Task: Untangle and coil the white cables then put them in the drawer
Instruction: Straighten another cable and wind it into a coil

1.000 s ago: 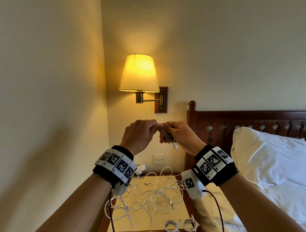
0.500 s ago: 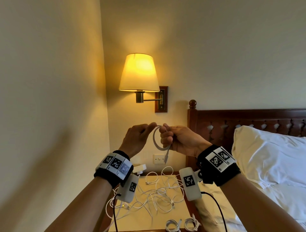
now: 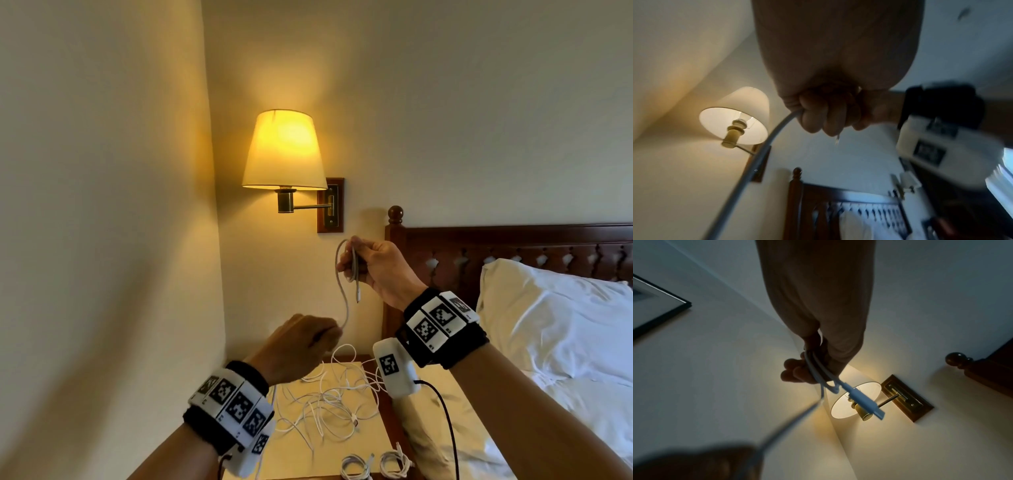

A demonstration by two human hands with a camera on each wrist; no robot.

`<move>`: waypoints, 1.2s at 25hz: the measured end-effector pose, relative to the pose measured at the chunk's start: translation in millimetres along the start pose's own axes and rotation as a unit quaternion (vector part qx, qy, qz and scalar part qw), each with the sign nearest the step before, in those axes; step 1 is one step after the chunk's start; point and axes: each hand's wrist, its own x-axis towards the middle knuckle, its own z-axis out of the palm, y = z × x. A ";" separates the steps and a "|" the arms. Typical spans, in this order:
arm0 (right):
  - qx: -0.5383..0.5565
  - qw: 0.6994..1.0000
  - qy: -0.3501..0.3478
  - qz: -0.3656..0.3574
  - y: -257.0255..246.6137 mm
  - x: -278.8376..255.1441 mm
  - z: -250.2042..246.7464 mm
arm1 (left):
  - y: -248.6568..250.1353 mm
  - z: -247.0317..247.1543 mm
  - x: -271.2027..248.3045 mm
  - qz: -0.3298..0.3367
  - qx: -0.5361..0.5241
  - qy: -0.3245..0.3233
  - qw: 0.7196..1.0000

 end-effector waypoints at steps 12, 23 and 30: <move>-0.147 0.981 -0.128 -0.018 8.1 -12.6 7.3 | 7.4 -56.4 29.0 0.021 0.007 0.266 0.964; 0.054 0.992 -0.075 0.080 4.8 -5.9 17.9 | 21.5 -57.2 31.6 -0.170 -0.462 0.114 0.863; -0.177 0.984 0.006 -0.025 17.7 -12.5 11.4 | 18.3 -53.2 30.1 -0.201 -0.426 0.192 0.861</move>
